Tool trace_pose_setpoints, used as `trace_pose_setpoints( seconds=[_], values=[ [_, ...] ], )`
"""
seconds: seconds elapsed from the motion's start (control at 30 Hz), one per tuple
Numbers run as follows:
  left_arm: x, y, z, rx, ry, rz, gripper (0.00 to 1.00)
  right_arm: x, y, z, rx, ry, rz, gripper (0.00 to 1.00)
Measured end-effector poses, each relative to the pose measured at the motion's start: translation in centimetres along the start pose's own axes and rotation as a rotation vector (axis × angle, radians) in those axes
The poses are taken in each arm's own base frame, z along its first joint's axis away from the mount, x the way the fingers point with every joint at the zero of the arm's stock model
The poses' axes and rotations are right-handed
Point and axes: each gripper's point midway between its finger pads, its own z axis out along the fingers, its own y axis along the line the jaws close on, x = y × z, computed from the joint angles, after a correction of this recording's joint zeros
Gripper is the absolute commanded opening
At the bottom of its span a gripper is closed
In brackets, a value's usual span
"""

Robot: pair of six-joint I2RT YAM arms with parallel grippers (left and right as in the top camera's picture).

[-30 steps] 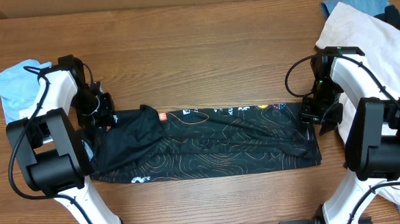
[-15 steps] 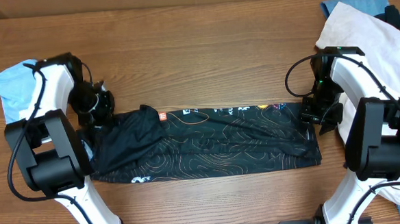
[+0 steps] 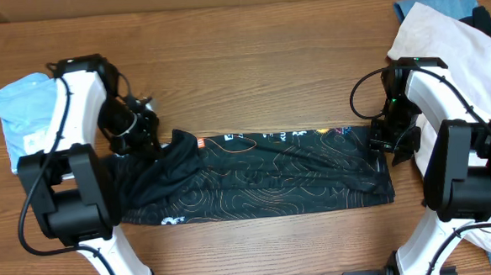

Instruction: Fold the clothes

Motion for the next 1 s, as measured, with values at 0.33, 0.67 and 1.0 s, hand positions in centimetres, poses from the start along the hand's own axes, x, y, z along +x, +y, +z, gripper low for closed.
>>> trace_pose_setpoints(
  seconds=[0.33, 0.67, 1.0],
  values=[
    [1.9, -5.9, 1.6, 0.118, 0.087, 0.322, 0.04, 0.0, 0.0, 0.0, 0.002, -0.001, 0.0, 0.42],
    [3.8, -7.6, 3.6, 0.112, 0.181, 0.406, 0.13, 0.0, -0.1, 0.0, 0.004, -0.001, 0.001, 0.42],
    [4.2, -7.8, 4.0, 0.101, 0.199, 0.421, 0.18, 0.0, -0.1, 0.0, 0.004, 0.002, 0.0, 0.42]
  ],
)
